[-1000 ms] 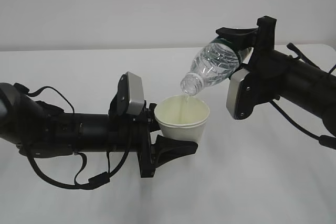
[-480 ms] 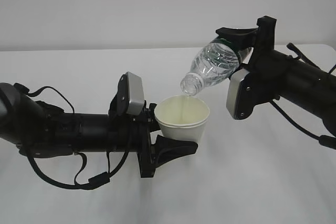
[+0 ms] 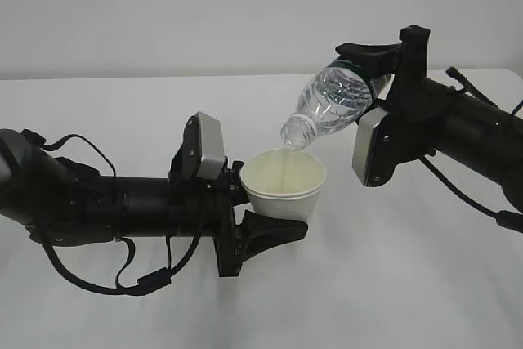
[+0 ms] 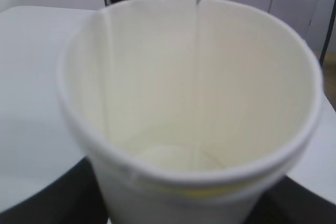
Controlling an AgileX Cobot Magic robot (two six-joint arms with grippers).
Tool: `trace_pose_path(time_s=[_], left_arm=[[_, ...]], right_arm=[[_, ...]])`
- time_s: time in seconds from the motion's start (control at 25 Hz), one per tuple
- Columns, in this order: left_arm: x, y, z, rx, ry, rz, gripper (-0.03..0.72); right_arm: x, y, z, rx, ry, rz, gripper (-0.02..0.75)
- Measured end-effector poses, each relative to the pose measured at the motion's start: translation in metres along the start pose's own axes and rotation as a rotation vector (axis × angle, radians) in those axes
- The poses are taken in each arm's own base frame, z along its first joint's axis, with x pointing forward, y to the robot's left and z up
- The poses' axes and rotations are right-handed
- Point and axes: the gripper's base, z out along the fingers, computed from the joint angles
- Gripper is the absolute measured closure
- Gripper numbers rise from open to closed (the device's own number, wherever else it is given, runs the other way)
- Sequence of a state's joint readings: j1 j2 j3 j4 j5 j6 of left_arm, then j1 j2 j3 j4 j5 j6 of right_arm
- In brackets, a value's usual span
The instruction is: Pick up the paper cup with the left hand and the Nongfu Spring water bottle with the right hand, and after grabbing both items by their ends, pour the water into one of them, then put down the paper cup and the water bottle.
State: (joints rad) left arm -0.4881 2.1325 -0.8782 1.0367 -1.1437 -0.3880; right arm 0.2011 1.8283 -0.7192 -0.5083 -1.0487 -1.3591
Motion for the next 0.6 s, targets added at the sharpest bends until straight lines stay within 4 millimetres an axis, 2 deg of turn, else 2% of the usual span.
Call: trace_pose_path(time_s=[0.6], left_arm=[[-0.0001,0.0003,0.0000,-0.003,-0.001,-0.001,0.236]], right_arm=[[-0.0007,0.0002,0.0000,-0.002,-0.008,-0.024,0.290]])
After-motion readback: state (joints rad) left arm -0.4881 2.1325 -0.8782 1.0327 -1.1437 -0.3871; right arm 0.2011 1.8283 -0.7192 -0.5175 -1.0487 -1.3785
